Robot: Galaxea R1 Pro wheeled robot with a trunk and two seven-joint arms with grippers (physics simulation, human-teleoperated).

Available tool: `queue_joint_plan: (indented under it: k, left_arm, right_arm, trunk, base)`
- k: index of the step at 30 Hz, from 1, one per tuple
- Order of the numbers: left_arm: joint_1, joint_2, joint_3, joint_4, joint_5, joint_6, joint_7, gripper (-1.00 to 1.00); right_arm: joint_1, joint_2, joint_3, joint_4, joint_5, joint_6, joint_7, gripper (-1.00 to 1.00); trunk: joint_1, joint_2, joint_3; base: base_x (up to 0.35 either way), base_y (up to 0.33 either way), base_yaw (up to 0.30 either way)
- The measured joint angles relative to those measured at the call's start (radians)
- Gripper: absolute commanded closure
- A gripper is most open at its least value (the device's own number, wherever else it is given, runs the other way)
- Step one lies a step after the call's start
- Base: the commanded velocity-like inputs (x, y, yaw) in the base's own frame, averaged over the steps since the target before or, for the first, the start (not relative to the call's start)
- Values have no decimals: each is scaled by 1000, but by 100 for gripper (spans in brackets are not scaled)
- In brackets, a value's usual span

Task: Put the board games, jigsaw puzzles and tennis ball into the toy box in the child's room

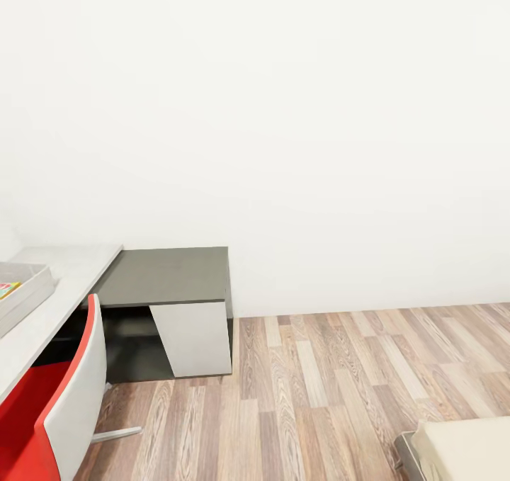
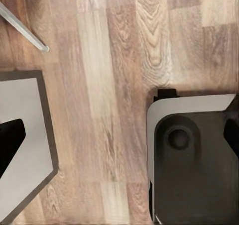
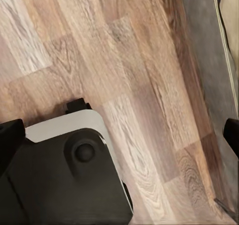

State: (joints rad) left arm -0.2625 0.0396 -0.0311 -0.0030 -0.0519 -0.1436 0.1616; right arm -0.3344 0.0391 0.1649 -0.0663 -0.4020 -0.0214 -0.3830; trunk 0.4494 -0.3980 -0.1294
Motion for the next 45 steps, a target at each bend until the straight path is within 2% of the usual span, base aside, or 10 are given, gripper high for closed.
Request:
queue_joint_plan:
  k: [11,20,33,45]
  left_arm:
    - [24,-44,5,17,-1,-4,-8,-100]
    - [30,-43,4,20,-2,-4,-8,-100]
    - [30,-40,4,20,-3,-3,-7,-100]
    - [32,-42,4,20,-2,-3,-7,-100]
  right_arm:
    - [59,-5,1,5,-6,-14,-3,-100]
    - [101,-11,3,8,-10,-87,-3,-100]
    - [148,-12,3,12,-11,-95,-4,-100]
    - [154,-12,3,11,-11,-95,-3,-100]
  trunk:
    - [0,0,0]
    - [0,0,0]
    - [0,0,0]
    - [0,0,0]
  base:
    - [0,0,0]
    - [0,0,0]
    - [0,0,0]
    - [0,0,0]
